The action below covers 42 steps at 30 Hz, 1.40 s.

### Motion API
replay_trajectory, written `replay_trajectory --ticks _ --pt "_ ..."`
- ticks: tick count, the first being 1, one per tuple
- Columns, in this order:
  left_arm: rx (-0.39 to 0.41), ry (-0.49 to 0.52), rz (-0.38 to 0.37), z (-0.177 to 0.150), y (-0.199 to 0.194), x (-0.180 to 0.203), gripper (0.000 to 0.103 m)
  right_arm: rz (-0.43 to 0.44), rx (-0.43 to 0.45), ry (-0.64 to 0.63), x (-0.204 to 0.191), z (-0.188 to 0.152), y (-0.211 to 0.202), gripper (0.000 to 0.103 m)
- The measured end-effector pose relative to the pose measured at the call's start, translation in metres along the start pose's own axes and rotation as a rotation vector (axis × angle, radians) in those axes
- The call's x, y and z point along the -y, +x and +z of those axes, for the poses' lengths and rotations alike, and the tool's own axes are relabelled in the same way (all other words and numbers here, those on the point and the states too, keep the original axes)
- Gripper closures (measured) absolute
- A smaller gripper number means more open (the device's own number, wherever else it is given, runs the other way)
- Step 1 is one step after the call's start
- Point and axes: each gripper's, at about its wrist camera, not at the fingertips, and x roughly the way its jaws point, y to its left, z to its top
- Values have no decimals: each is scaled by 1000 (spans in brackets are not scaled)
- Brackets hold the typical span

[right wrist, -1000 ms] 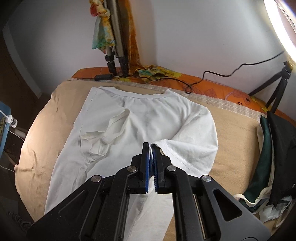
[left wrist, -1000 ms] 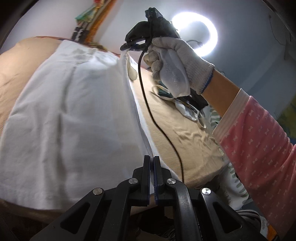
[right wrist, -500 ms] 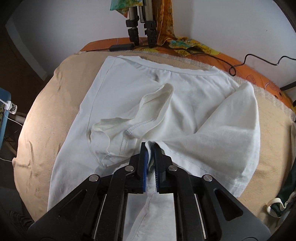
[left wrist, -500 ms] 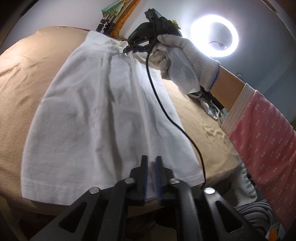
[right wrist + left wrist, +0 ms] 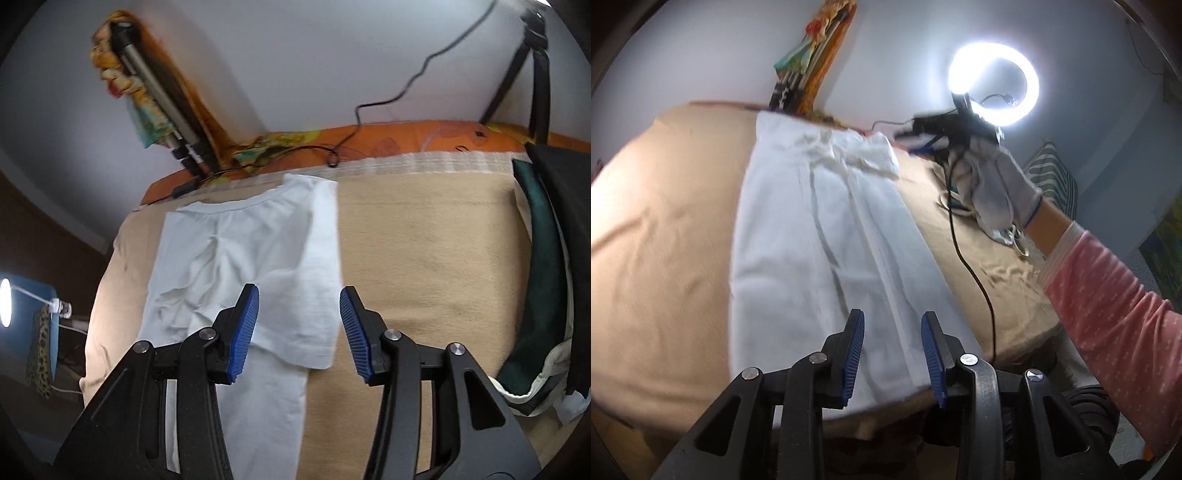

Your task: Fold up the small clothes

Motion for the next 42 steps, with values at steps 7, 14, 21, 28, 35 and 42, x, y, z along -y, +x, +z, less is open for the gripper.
replay_trajectory --ticks 7,14,21,28,35,42 --pt "53 32 94 31 -3 -28 71 57 -49 61 25 -11 32 55" --pt "63 -28 101 30 -5 -52 72 89 -35 -37 -10 5 15 98" --pt "84 -41 97 30 -13 -59 72 104 -15 -43 -61 42 17 99" --pt "96 -64 101 31 -19 -66 72 44 -66 -69 -98 49 79 99" --pt "101 -74 102 30 -23 -68 72 -13 -112 -61 -96 41 129 98" --pt "112 -57 141 31 -26 -66 71 151 -29 45 -79 41 86 59"
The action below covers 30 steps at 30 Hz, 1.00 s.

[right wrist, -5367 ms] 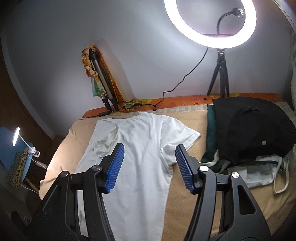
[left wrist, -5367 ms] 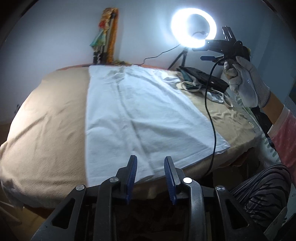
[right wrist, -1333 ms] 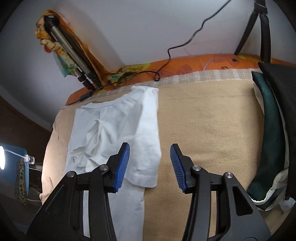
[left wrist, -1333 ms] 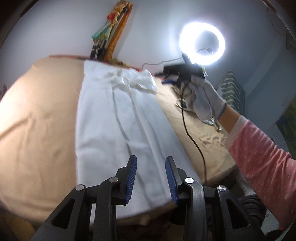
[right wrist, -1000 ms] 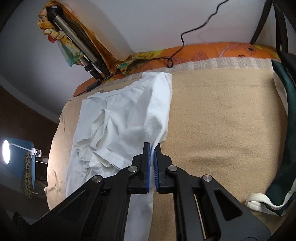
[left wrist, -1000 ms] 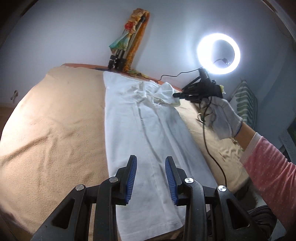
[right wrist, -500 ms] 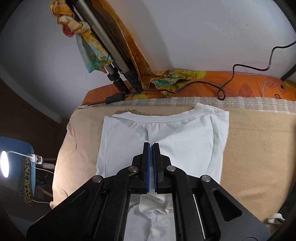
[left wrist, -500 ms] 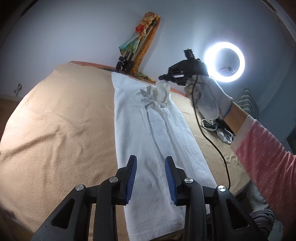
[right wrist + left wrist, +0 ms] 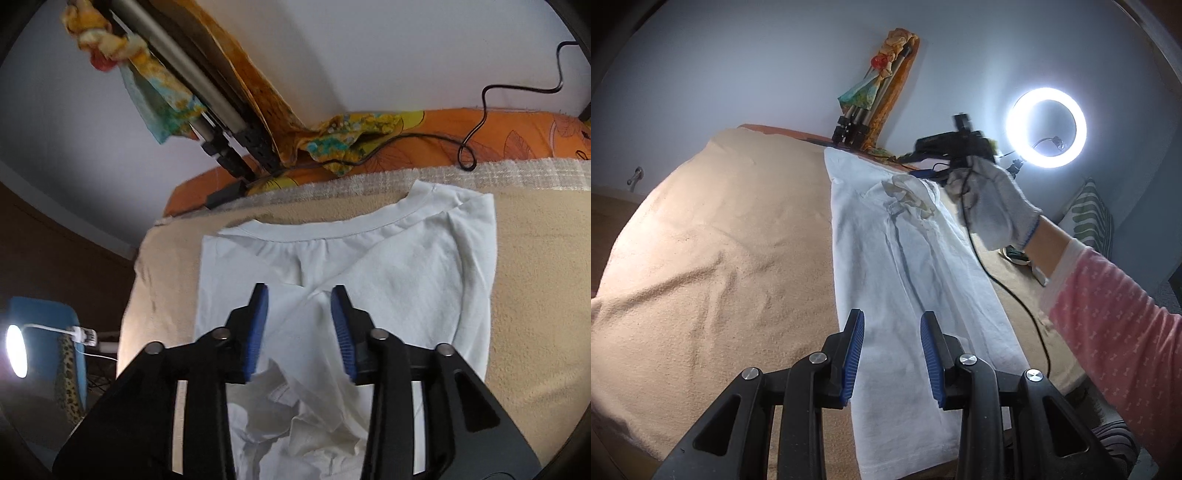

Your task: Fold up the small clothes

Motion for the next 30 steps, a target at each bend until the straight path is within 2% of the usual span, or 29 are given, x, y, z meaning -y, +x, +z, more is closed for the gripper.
replay_trajectory --ticks 6,13,16,19,25,30 --pt "6 34 41 -5 -3 2 70 24 115 16 4 -21 -86 58" --pt "-37 23 55 -15 2 -5 64 -45 159 -23 14 -86 -171 58" --pt "-64 12 59 -23 2 -10 60 -79 136 -44 16 -125 -196 58" --pt "-93 2 62 -34 -1 -12 58 -91 77 -46 21 -177 -210 58" --pt "-163 5 60 -64 -6 -10 56 -97 -77 -21 39 -283 -204 58" --pt "-212 -28 33 -79 -5 -11 56 -24 -129 8 48 -338 -201 58"
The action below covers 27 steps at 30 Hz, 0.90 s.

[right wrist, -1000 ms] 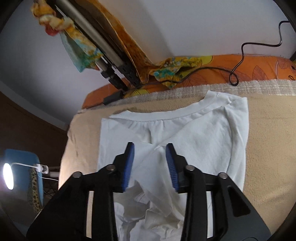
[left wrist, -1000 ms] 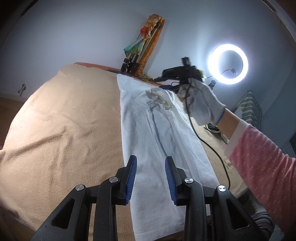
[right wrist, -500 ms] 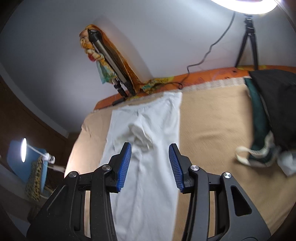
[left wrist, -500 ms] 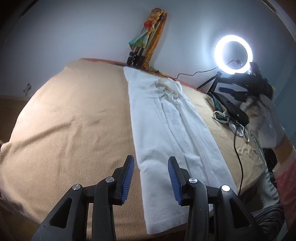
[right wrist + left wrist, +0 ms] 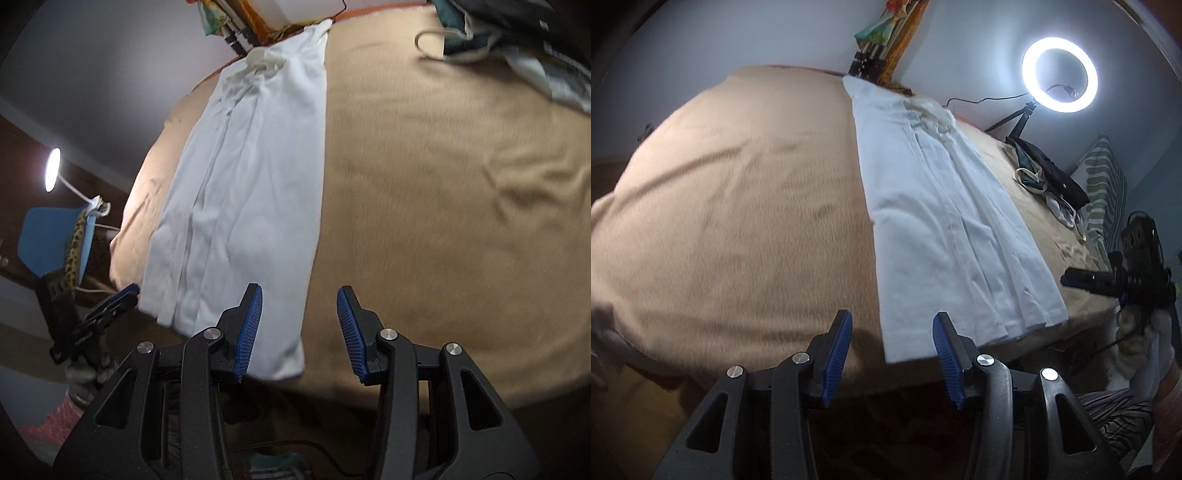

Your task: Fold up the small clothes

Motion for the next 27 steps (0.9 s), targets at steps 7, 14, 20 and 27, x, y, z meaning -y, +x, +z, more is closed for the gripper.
replay_trajectory --ticks 7,14,20,27 --pt "-16 -71 -42 -4 3 -6 58 7 -15 -21 -6 -18 14 58" --pt "-56 -48 -96 -3 13 1 87 111 -60 -14 -8 -24 26 94" --pt "-40 -78 -162 -1 1 2 98 291 0 105 3 -19 3 97" --pt "-48 -58 -150 1 3 3 99 269 -23 114 7 -14 10 97"
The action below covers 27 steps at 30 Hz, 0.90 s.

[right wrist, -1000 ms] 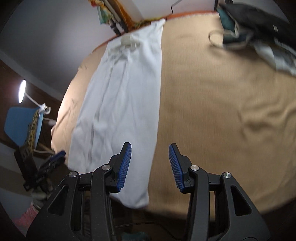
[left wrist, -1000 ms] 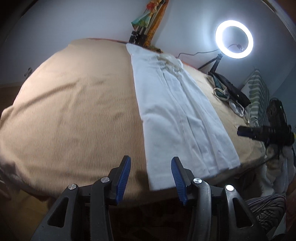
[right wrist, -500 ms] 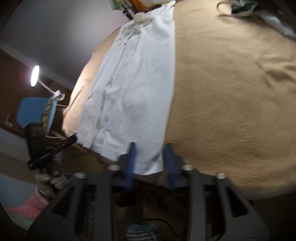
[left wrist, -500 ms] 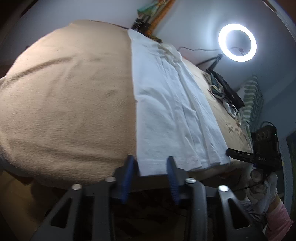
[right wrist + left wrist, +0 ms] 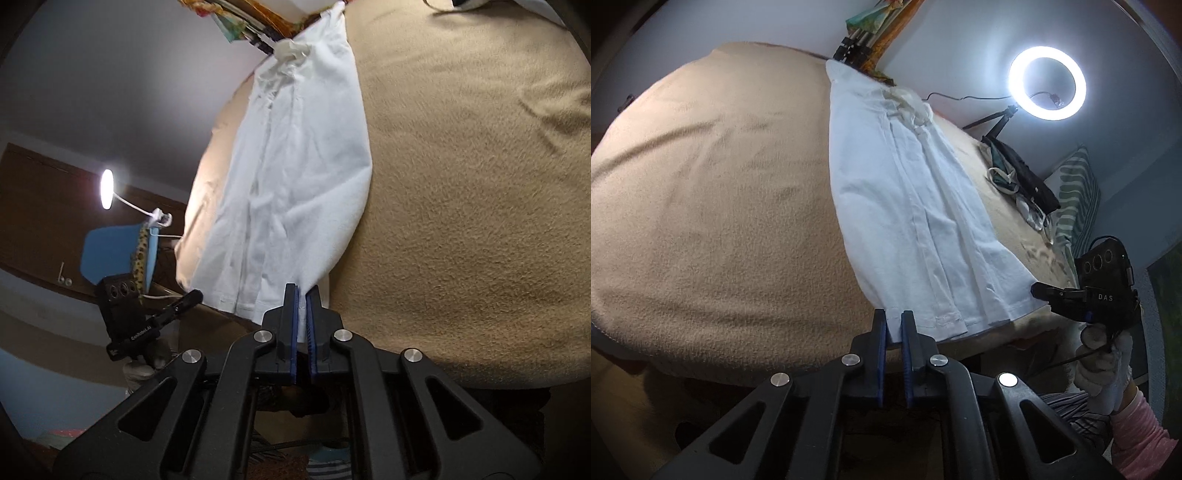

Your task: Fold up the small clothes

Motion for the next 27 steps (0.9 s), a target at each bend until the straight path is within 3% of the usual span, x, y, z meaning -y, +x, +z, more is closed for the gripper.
replay_trajectory --ticks 5,11,18,27 --pt "7 -35 -40 8 -3 -1 99 6 7 -11 -7 7 1 97" --pt "45 -7 -57 38 -14 9 99 25 65 -5 -14 33 -10 97" --pt "80 22 -33 80 -9 13 100 -13 114 -45 -30 71 -10 98" --pt "102 3 18 131 17 2 100 -78 155 -19 -16 124 2 98"
